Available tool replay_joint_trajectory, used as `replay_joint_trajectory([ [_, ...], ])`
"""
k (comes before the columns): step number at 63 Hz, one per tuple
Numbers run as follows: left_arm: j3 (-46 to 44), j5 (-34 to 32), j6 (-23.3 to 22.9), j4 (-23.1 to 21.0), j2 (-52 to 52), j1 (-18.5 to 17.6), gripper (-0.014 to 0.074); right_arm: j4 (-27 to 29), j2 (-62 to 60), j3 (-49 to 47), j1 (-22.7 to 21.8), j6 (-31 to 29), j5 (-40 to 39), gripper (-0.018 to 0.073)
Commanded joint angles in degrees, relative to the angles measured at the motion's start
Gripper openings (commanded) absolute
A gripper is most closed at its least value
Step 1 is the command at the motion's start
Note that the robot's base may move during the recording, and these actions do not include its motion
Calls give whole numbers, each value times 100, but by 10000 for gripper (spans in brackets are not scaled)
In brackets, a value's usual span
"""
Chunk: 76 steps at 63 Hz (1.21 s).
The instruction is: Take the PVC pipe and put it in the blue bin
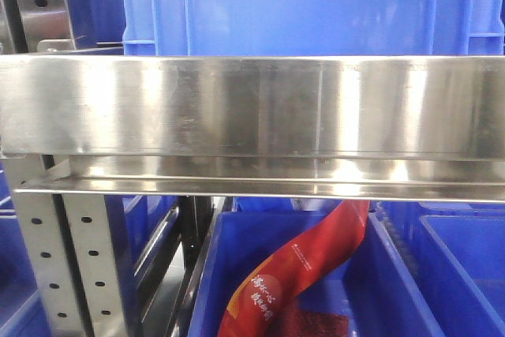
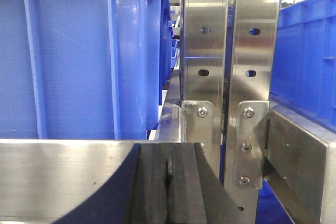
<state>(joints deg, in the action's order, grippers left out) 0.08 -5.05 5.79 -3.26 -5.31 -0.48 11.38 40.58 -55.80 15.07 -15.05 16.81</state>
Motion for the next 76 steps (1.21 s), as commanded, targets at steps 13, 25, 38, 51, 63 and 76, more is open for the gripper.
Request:
replay_joint_trajectory([
  [13, -8, -54, -37, 0, 26, 15, -111, -51, -41, 9, 4, -4, -78, -168],
  [25, -8, -54, -37, 0, 26, 15, -111, -51, -41, 9, 4, -4, 16, -168],
  [38, -8, -54, -37, 0, 26, 15, -111, -51, -41, 9, 4, -4, 125, -168],
  [51, -8, -54, -37, 0, 26, 15, -111, -51, -29, 9, 4, -4, 29, -168],
  [63, -8, -54, -37, 0, 26, 15, -111, -51, 52, 9, 4, -4, -224, -168],
  [76, -8, -54, -37, 0, 26, 15, -111, -326, 93, 9, 4, 171, -190, -168],
])
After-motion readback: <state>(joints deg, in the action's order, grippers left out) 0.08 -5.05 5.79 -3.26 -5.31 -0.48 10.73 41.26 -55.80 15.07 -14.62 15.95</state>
